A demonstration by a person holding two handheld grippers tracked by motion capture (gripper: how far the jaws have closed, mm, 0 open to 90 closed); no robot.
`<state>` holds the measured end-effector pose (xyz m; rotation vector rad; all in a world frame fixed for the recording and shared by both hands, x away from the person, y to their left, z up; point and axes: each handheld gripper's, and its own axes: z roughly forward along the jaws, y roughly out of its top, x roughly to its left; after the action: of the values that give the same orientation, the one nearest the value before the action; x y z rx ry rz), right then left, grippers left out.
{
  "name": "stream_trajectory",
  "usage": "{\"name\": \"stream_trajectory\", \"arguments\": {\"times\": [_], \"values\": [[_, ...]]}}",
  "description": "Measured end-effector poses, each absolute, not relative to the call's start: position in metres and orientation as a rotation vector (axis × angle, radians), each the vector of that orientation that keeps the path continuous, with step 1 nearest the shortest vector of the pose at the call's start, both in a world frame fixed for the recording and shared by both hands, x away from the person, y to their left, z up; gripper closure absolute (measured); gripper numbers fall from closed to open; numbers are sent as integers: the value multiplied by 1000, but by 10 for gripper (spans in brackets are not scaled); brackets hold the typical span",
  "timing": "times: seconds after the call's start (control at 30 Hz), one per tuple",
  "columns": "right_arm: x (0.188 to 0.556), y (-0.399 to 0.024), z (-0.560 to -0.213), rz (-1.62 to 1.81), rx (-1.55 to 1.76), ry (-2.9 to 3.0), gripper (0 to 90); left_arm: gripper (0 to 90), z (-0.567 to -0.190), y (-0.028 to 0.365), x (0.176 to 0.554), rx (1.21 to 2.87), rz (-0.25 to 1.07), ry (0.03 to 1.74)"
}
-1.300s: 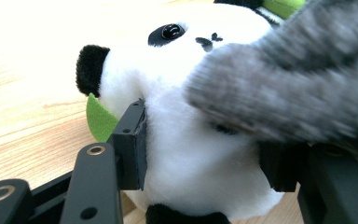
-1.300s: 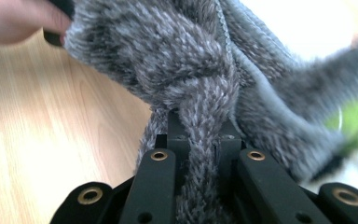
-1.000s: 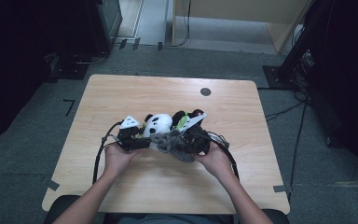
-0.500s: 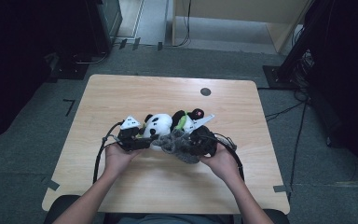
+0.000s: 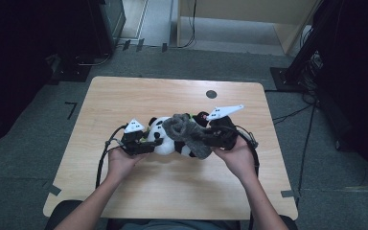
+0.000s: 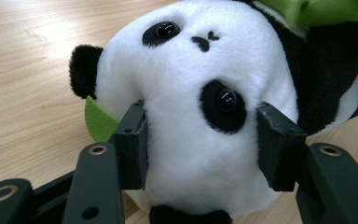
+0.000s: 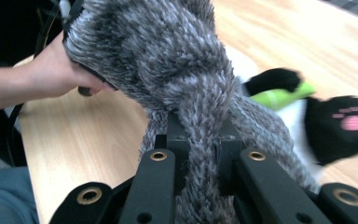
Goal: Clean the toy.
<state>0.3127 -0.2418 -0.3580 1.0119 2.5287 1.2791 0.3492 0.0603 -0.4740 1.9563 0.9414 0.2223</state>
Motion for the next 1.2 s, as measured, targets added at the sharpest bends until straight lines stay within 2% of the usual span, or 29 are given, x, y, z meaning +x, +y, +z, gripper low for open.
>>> {"name": "stream_trajectory", "arguments": {"times": [0.17, 0.47, 1.2], "values": [[311, -260, -354, 1252, 1042, 2479, 818, 444, -474, 60, 349, 1949, 216, 950], [303, -267, -396, 1196, 1095, 2533, 816, 445, -474, 60, 349, 1955, 217, 955], [302, -307, -418, 1145, 1260, 2447, 815, 443, -474, 60, 349, 1959, 226, 934]]}}
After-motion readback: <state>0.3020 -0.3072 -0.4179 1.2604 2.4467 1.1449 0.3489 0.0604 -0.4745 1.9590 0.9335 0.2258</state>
